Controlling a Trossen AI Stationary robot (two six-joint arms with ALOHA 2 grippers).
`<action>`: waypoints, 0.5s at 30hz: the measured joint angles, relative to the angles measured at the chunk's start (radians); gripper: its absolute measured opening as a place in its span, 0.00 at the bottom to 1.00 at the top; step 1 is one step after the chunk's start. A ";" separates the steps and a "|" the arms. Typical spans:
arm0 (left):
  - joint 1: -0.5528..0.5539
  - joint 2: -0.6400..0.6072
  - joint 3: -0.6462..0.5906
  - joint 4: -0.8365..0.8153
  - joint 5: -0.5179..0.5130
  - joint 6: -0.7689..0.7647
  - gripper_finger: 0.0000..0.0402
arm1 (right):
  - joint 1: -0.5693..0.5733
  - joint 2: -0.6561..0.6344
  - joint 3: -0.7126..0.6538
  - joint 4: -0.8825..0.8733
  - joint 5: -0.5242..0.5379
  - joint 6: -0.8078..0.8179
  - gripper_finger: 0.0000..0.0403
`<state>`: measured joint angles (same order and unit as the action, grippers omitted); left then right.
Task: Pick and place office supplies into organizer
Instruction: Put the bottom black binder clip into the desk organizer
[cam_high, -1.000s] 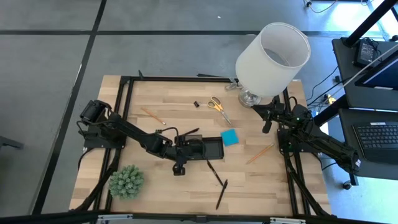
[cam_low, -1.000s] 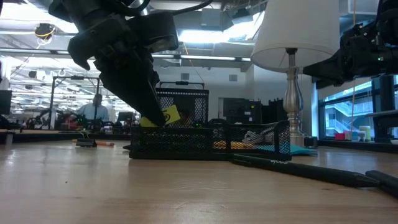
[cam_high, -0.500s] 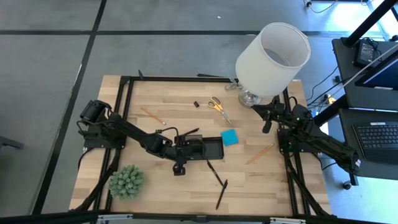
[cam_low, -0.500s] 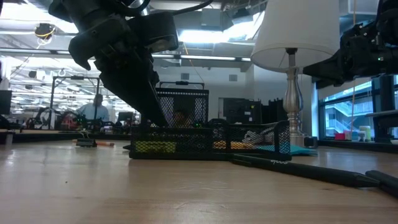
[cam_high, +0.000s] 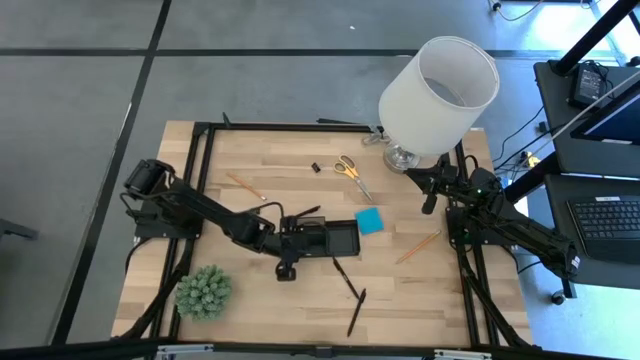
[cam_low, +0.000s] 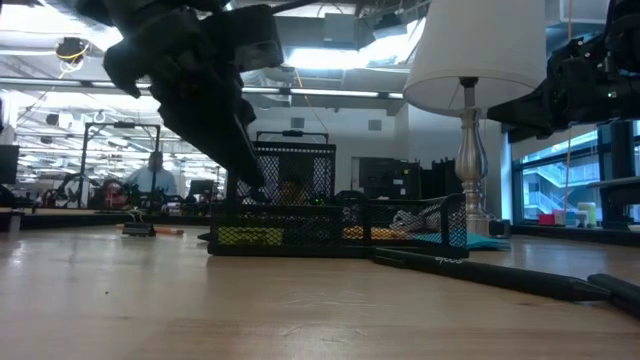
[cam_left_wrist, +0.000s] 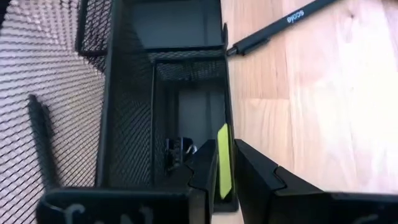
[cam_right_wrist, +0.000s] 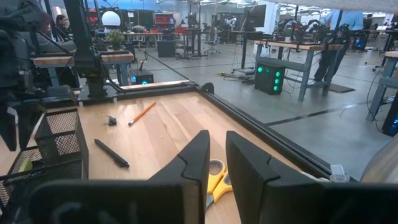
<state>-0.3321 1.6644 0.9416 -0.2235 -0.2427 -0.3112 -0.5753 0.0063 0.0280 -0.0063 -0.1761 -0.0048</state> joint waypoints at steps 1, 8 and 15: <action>-0.001 -0.009 0.000 -0.010 0.009 0.000 0.12 | 0.000 0.000 0.000 0.000 0.000 0.000 0.14; -0.024 -0.114 0.000 -0.204 0.094 -0.044 0.12 | 0.000 0.000 0.000 -0.001 0.000 -0.002 0.14; -0.034 -0.178 0.000 -0.560 -0.114 -0.192 0.12 | 0.000 0.000 0.000 -0.001 0.000 -0.006 0.14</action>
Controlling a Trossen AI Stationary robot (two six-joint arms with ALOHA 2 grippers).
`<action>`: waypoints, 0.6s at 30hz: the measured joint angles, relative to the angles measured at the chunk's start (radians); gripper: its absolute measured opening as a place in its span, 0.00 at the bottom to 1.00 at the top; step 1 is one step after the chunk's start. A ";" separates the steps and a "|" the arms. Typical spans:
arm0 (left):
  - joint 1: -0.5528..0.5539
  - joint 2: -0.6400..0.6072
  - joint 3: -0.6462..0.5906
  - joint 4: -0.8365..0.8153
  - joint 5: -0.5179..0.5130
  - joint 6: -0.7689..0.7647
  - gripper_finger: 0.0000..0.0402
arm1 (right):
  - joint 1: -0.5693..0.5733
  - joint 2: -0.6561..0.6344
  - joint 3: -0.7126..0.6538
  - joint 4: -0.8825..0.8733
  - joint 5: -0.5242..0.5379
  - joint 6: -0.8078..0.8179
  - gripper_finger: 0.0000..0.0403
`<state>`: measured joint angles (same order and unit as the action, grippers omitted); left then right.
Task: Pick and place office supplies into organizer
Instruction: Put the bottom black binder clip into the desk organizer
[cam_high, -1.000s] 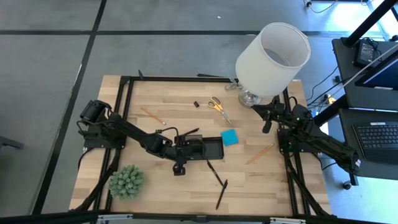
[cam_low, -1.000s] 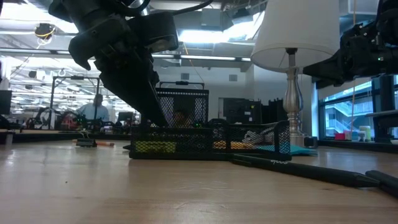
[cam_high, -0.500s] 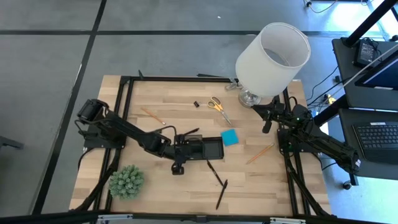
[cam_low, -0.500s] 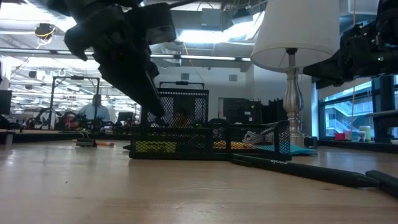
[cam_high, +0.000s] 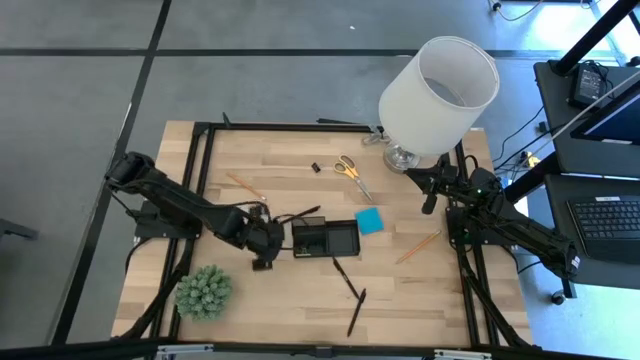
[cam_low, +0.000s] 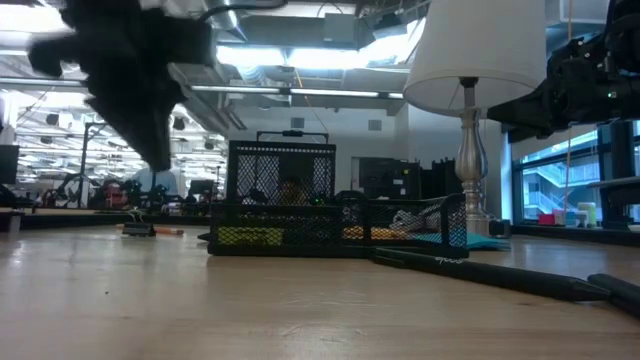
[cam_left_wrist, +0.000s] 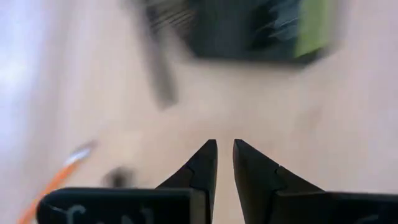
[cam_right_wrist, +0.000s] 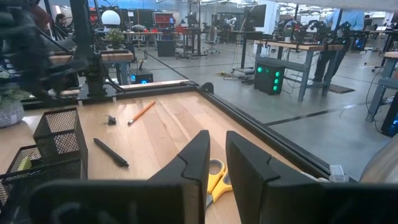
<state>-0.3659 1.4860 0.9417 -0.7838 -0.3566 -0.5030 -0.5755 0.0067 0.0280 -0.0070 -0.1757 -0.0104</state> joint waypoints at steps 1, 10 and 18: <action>0.000 0.000 -0.001 -0.054 -0.034 -0.010 0.12 | 0.000 0.000 0.000 0.001 0.000 -0.001 0.14; 0.002 0.006 -0.150 -0.098 -0.108 -0.021 0.22 | 0.000 0.000 0.000 0.000 0.000 -0.008 0.14; 0.002 0.006 -0.198 -0.101 -0.236 -0.102 0.33 | 0.000 0.000 0.000 0.000 0.000 -0.024 0.14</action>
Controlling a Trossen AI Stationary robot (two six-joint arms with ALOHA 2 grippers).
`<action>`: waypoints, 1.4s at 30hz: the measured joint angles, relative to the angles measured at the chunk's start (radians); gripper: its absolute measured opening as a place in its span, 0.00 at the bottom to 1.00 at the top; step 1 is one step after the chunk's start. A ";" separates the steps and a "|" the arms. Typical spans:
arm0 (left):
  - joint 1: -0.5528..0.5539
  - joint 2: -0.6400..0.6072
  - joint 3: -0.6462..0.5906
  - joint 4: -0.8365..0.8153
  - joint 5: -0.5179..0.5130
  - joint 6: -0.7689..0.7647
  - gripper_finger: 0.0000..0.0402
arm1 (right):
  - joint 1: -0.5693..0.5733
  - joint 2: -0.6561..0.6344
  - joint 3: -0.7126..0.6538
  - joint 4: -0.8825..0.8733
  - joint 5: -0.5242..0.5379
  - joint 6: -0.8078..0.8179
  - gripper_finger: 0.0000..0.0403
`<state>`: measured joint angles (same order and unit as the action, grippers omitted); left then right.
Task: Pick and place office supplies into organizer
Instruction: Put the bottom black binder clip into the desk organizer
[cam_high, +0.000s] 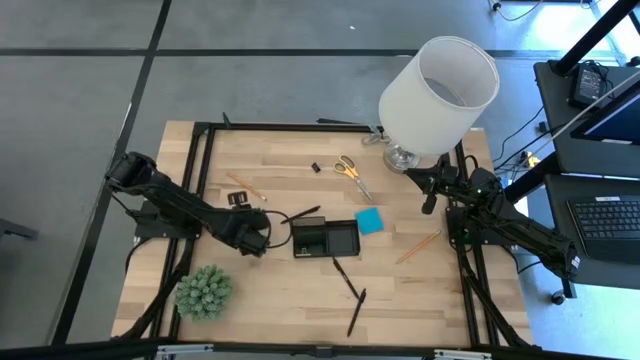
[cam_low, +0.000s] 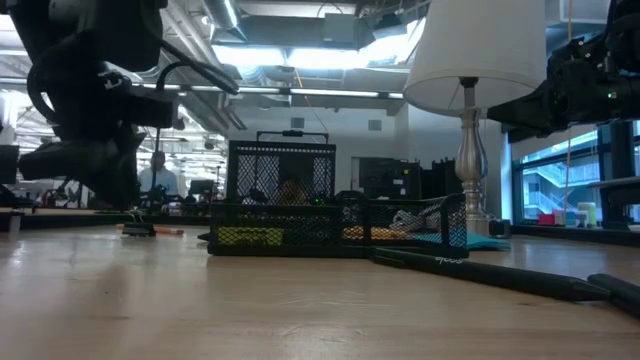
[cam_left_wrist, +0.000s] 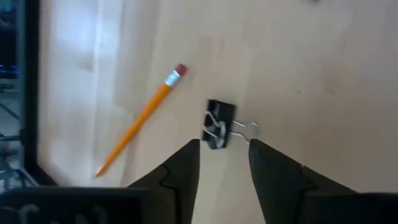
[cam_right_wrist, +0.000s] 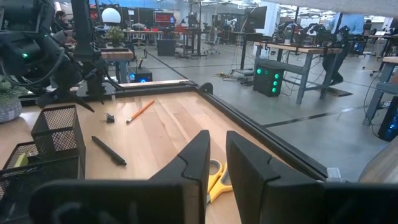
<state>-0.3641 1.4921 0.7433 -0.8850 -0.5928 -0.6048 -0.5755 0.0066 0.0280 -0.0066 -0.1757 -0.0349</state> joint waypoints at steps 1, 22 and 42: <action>0.000 0.000 0.000 0.000 -0.011 0.000 0.34 | 0.000 0.000 0.000 0.000 0.000 0.000 0.14; 0.014 0.090 0.000 0.048 -0.035 0.050 0.36 | 0.000 0.000 0.000 0.000 0.000 -0.022 0.14; 0.013 0.154 0.000 0.048 -0.052 0.068 0.22 | 0.000 0.000 0.000 0.000 0.000 -0.021 0.14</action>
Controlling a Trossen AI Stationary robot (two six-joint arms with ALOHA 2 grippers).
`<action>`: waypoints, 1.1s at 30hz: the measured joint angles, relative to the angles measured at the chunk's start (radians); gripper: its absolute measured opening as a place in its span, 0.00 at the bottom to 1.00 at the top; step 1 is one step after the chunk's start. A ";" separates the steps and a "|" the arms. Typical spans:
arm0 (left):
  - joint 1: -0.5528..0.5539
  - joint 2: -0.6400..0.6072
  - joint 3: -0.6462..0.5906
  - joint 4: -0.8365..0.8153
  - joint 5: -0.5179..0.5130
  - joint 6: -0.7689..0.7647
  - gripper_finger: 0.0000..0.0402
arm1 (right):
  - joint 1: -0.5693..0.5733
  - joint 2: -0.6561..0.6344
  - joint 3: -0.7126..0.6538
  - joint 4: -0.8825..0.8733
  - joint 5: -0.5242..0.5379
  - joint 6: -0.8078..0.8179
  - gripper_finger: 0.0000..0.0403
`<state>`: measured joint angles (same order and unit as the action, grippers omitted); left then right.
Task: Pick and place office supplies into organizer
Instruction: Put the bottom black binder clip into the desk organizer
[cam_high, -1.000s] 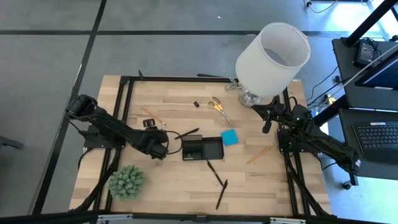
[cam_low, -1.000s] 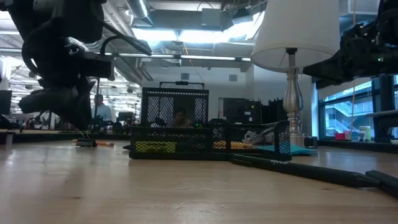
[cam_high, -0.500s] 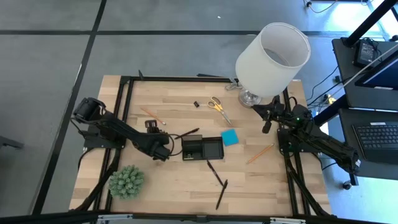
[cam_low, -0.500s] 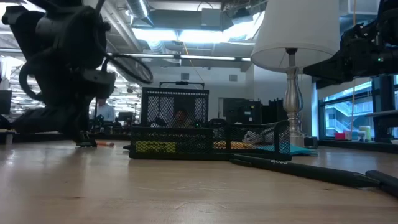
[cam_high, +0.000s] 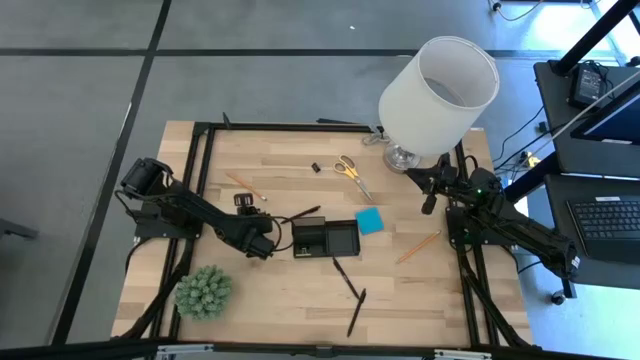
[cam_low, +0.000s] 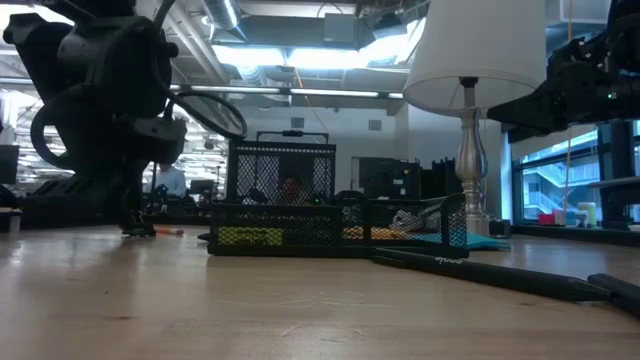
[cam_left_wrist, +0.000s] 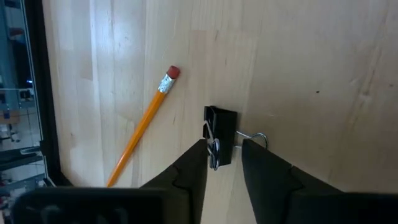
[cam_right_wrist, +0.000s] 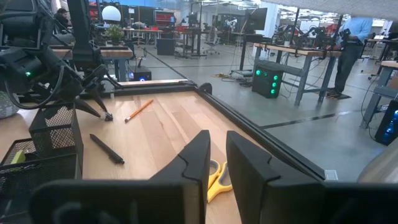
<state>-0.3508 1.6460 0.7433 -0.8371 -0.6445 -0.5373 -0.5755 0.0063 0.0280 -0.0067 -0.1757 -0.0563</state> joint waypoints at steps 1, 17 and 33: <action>0.000 0.000 0.000 0.000 0.000 0.000 0.20 | 0.000 0.000 0.000 0.000 0.000 0.000 0.14; 0.000 0.000 0.000 -0.001 -0.004 0.000 0.01 | 0.000 0.000 0.000 0.000 0.000 0.000 0.14; -0.001 0.000 0.092 -0.007 0.021 0.018 0.01 | 0.000 0.000 0.000 0.000 0.000 -0.002 0.14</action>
<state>-0.3515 1.6459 0.8356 -0.8441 -0.6231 -0.5193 -0.5755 0.0063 0.0280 -0.0066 -0.1757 -0.0582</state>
